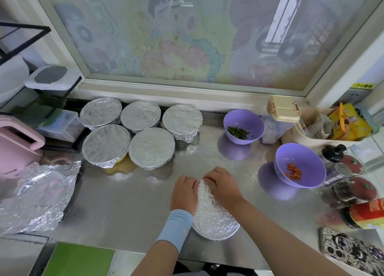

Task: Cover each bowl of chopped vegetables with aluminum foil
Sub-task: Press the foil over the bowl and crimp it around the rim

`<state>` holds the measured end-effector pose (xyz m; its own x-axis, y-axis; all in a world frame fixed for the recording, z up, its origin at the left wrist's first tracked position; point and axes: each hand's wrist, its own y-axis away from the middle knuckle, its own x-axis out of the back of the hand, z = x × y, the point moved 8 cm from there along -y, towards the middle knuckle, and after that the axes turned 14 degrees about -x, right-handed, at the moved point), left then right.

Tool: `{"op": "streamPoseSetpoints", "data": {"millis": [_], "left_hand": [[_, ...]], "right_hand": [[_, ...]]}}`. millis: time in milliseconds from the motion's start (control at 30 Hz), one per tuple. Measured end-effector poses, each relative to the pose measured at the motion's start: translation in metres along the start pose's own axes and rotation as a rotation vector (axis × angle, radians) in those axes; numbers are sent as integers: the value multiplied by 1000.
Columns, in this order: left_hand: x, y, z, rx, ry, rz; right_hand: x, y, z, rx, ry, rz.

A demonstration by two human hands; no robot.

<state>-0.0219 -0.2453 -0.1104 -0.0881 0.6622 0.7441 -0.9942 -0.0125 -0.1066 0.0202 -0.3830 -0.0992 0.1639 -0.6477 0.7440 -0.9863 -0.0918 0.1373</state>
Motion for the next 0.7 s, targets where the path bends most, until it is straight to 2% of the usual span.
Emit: {"op": "streamPoseSetpoints", "data": {"millis": [200,300,433,700], "left_hand": [[1,-3,8,-43,-98,-57],[-3,-8,15,-121,-38,-82],[-7,-7,14,-96,18,-70],[-6,-7,15,-60,-93,-85]], "right_hand": [[0,-1,-5,51,34,18],[0,-1,-8,62,80,38],[9,6,-1,28,104,142],[7,-1,0,-38,80,55]]}}
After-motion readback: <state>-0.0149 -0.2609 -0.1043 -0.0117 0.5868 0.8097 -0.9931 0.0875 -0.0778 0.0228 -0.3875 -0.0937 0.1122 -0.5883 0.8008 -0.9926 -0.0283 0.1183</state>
